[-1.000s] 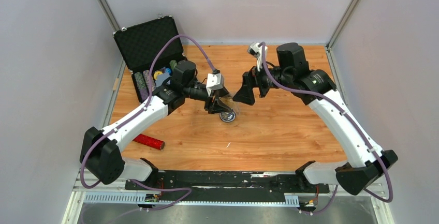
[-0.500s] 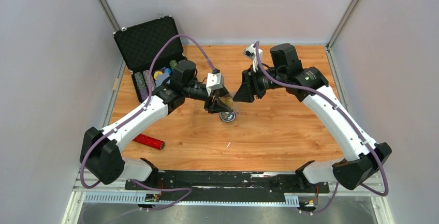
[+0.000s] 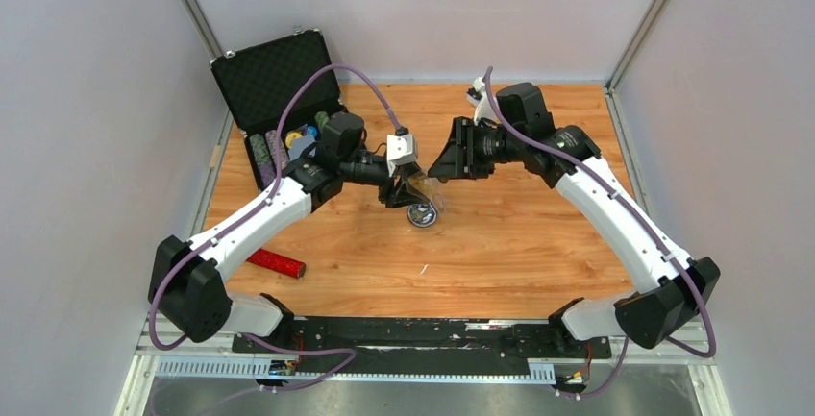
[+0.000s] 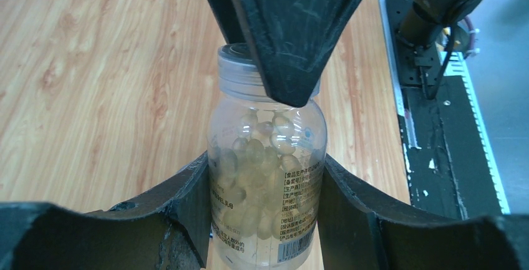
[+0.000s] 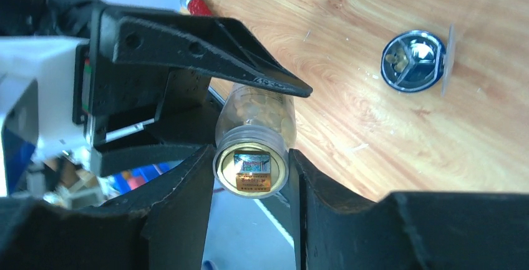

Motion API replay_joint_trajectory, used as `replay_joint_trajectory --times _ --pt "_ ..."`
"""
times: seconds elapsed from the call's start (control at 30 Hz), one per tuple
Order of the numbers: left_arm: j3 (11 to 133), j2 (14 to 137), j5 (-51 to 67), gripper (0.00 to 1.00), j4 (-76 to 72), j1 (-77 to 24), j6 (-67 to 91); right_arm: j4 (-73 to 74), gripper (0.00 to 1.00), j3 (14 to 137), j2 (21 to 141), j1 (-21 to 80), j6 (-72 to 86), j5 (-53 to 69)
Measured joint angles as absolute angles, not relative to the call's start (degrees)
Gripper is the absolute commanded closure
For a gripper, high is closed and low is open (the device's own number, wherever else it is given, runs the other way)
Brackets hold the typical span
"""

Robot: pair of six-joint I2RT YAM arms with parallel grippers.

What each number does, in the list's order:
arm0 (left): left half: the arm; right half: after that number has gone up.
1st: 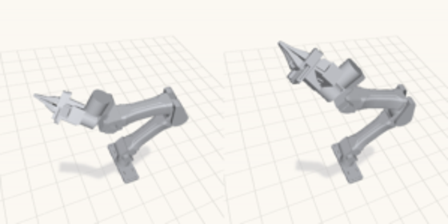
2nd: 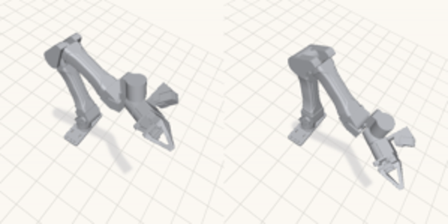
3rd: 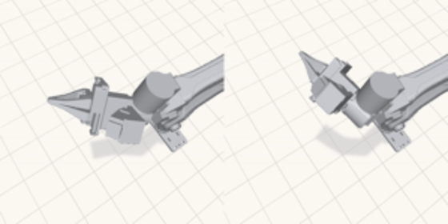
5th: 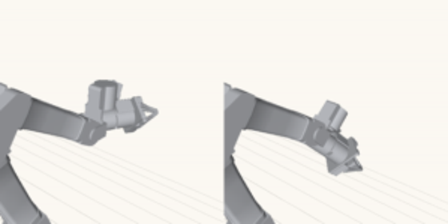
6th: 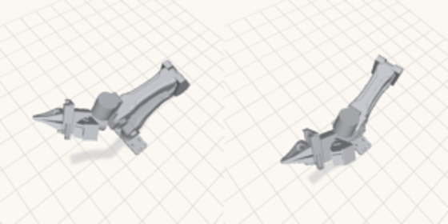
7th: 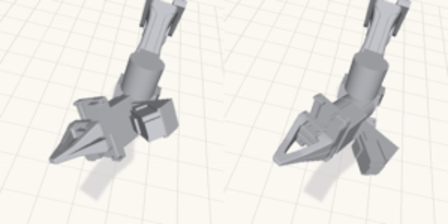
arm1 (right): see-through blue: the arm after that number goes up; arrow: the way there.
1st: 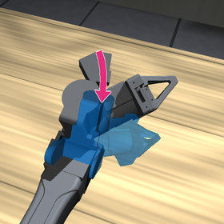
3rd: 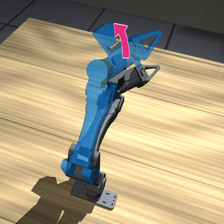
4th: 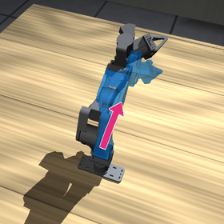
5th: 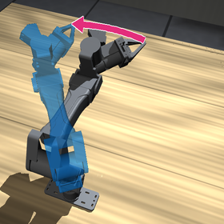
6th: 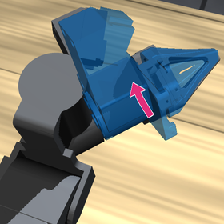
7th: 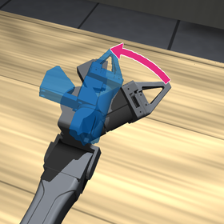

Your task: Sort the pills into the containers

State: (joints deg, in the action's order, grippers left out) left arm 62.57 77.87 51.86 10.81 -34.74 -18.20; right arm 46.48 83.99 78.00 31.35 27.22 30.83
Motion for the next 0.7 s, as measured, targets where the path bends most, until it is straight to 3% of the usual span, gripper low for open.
replay_joint_trajectory --times 0.03,0.07,0.13,0.17,0.2,0.23,0.5,0.7 --pt "62.6 77.9 51.4 0.96 10.7 -34.7 -18.2 47.1 1.00 84.6 78.5 31.3 29.9 29.9" --pt "62.6 77.9 50.7 0.96 10.4 -34.7 -18.2 47.6 0.88 85.3 79.1 31.1 32.0 29.3" --pt "62.6 77.9 49.1 0.96 9.9 -34.6 -18.1 48.3 0.40 86.3 80.2 30.5 36.1 28.8" --pt "62.6 77.9 48.6 0.96 9.7 -34.5 -18.1 48.6 0.23 86.6 80.6 30.2 37.6 28.9" --pt "62.6 77.9 48.2 0.96 9.5 -34.5 -18.1 48.7 0.08 86.8 81.0 30.0 38.5 28.8" --pt "62.6 77.9 48.1 0.96 9.4 -34.5 -18.1 48.8 0.02 87.1 81.3 29.7 38.9 28.8" --pt "62.6 77.9 48.1 0.95 9.2 -34.8 -18.1 47.3 0.02 87.9 79.9 27.3 27.6 33.1" --pt "62.6 77.9 52.1 0.93 9.8 -34.8 -18.3 48.0 0.13 86.6 75.7 26.4 10.0 41.6"
